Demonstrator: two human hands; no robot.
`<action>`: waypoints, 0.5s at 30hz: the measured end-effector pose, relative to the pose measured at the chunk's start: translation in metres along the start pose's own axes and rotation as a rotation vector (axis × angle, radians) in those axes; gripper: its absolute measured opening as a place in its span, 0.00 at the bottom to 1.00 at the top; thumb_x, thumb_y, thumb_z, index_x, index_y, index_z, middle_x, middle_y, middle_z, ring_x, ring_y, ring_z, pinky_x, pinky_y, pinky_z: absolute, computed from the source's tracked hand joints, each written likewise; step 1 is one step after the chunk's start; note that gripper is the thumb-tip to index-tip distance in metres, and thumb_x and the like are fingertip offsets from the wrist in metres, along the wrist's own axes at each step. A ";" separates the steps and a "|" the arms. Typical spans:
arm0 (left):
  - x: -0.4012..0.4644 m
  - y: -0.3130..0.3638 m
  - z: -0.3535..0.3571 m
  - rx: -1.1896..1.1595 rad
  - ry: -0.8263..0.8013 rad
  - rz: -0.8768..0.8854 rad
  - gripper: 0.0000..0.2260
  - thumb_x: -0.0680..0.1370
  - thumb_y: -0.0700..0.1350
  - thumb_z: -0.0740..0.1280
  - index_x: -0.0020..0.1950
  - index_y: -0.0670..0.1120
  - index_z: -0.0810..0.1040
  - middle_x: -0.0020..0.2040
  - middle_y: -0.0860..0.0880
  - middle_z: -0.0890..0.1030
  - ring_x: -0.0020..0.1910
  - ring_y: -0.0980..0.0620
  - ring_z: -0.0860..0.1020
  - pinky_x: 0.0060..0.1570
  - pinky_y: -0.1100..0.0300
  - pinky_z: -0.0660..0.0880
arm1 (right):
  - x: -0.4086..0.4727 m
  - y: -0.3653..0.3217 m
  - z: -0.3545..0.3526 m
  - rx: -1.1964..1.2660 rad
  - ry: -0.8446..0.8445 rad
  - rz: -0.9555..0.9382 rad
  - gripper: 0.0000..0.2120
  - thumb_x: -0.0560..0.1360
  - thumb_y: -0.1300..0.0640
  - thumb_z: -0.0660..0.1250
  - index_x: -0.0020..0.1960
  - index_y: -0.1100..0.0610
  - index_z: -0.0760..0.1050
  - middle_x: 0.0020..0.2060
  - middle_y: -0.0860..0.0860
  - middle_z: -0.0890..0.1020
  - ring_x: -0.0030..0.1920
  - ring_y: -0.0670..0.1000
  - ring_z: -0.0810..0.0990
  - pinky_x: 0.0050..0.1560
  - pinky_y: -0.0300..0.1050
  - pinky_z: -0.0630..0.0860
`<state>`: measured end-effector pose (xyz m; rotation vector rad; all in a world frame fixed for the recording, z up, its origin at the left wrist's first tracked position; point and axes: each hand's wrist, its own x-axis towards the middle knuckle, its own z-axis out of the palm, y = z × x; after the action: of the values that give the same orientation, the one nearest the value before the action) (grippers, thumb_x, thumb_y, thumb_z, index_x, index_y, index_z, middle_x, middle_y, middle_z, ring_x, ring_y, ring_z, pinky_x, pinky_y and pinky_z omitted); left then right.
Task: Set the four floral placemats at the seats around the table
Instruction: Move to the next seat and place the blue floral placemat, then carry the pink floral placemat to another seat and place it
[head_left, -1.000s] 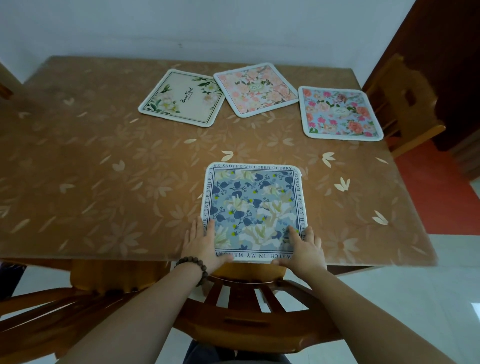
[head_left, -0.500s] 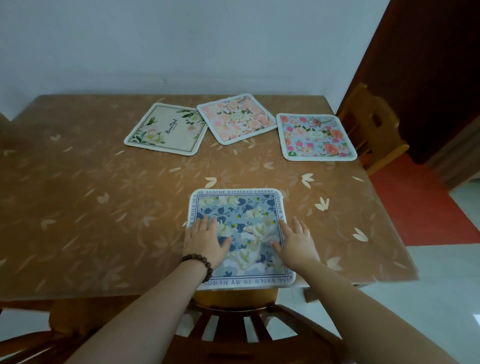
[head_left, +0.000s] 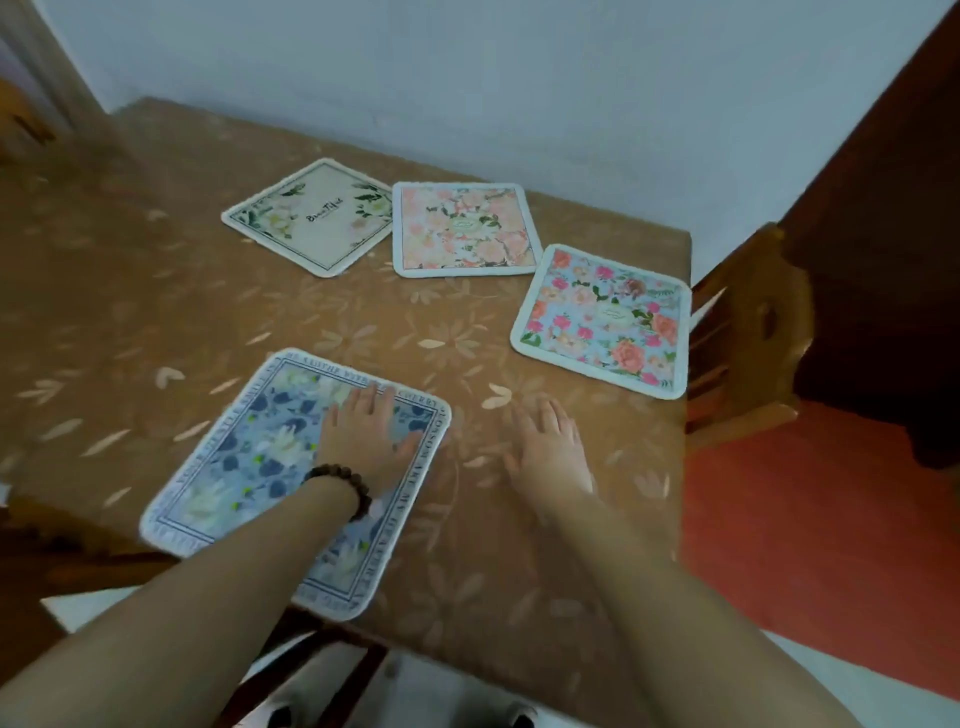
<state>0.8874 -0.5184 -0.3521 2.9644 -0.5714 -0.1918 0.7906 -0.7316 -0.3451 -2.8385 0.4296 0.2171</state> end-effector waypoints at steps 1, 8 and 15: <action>0.000 0.009 -0.002 0.009 0.011 -0.025 0.34 0.76 0.65 0.52 0.76 0.47 0.52 0.77 0.45 0.55 0.74 0.46 0.53 0.72 0.45 0.51 | 0.006 0.011 -0.006 -0.016 -0.007 -0.009 0.29 0.78 0.45 0.56 0.76 0.50 0.53 0.77 0.57 0.50 0.77 0.57 0.45 0.75 0.55 0.47; 0.024 0.044 -0.029 0.028 0.063 -0.105 0.38 0.74 0.68 0.53 0.76 0.48 0.49 0.77 0.47 0.52 0.75 0.49 0.49 0.72 0.45 0.49 | 0.061 0.041 -0.043 -0.020 -0.021 -0.078 0.29 0.79 0.43 0.54 0.77 0.49 0.51 0.77 0.55 0.49 0.77 0.56 0.46 0.76 0.54 0.45; 0.071 0.059 -0.035 0.019 0.079 -0.169 0.37 0.74 0.68 0.54 0.76 0.50 0.48 0.77 0.48 0.51 0.75 0.49 0.48 0.73 0.47 0.47 | 0.119 0.037 -0.059 0.013 0.003 -0.152 0.28 0.79 0.44 0.55 0.76 0.50 0.54 0.77 0.56 0.54 0.76 0.57 0.49 0.75 0.55 0.46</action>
<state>0.9371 -0.5964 -0.3166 3.0221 -0.3151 -0.0832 0.8984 -0.8139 -0.3195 -2.8419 0.2132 0.1789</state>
